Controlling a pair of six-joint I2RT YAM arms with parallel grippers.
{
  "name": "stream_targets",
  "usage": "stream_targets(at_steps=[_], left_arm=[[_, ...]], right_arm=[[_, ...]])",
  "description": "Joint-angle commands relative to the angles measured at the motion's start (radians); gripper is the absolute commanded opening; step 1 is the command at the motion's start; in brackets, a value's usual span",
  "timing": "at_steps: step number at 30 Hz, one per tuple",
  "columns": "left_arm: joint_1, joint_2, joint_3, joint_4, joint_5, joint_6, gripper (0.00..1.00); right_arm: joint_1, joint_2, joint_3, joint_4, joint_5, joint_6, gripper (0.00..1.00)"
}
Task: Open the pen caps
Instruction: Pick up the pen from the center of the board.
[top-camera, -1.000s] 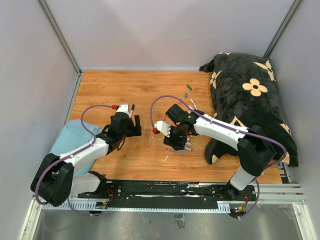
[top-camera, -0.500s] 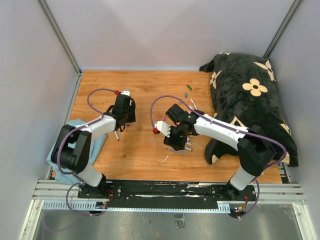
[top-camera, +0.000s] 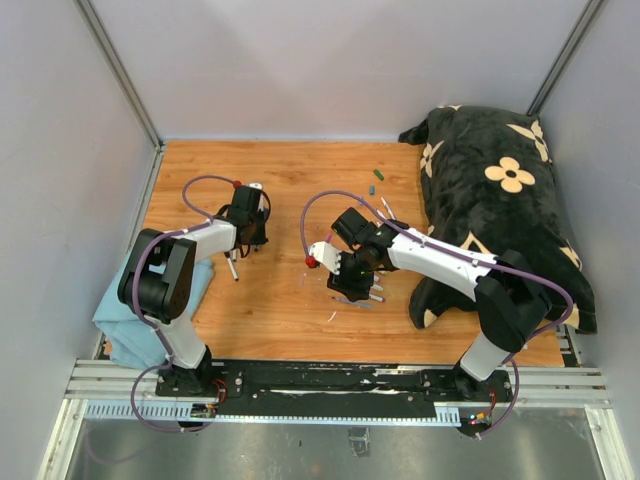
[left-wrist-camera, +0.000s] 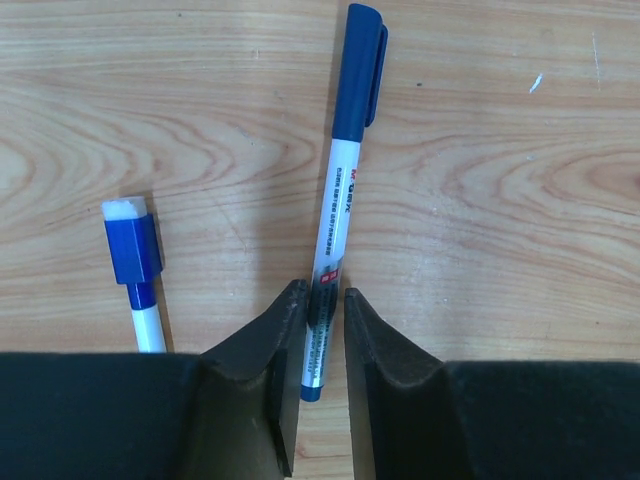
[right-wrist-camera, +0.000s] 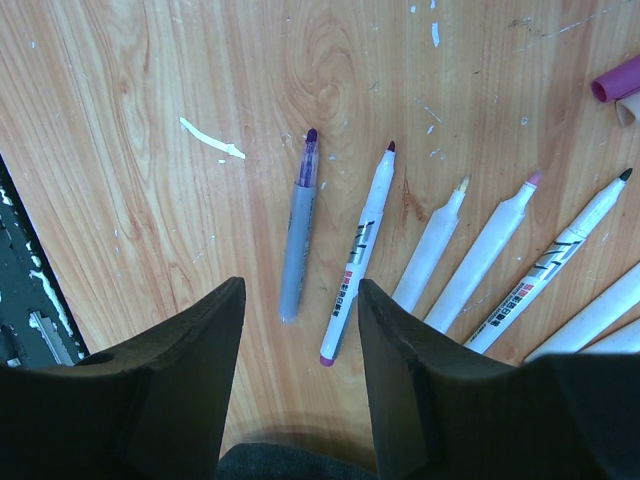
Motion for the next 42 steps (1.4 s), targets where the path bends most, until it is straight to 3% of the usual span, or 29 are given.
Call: stream_targets(at_steps=[1, 12, 16, 20, 32, 42], left_arm=[[0.009, 0.016, 0.009, -0.021, 0.024, 0.007, 0.24], [0.012, 0.01, -0.009, -0.023, 0.039, -0.007, 0.16], [0.012, 0.005, -0.017, -0.024, 0.038, -0.015, 0.27], [0.013, 0.026, -0.008, -0.036, 0.036, -0.014, 0.29], [0.013, -0.033, -0.038, -0.02, 0.044, -0.019, 0.01], [0.006, -0.341, -0.248, 0.157, 0.206, -0.112, 0.0]], right_arm=[[-0.013, -0.027, 0.016, -0.024, -0.015, -0.012, 0.5], [-0.045, -0.068, 0.017, -0.022, -0.073, 0.002, 0.5], [-0.065, -0.085, 0.017, -0.022, -0.101, 0.006, 0.5], [-0.071, -0.092, 0.017, -0.022, -0.112, 0.006, 0.5], [-0.101, -0.118, 0.007, -0.005, -0.189, 0.03, 0.5], [-0.188, -0.207, -0.026, 0.071, -0.325, 0.1, 0.5]])
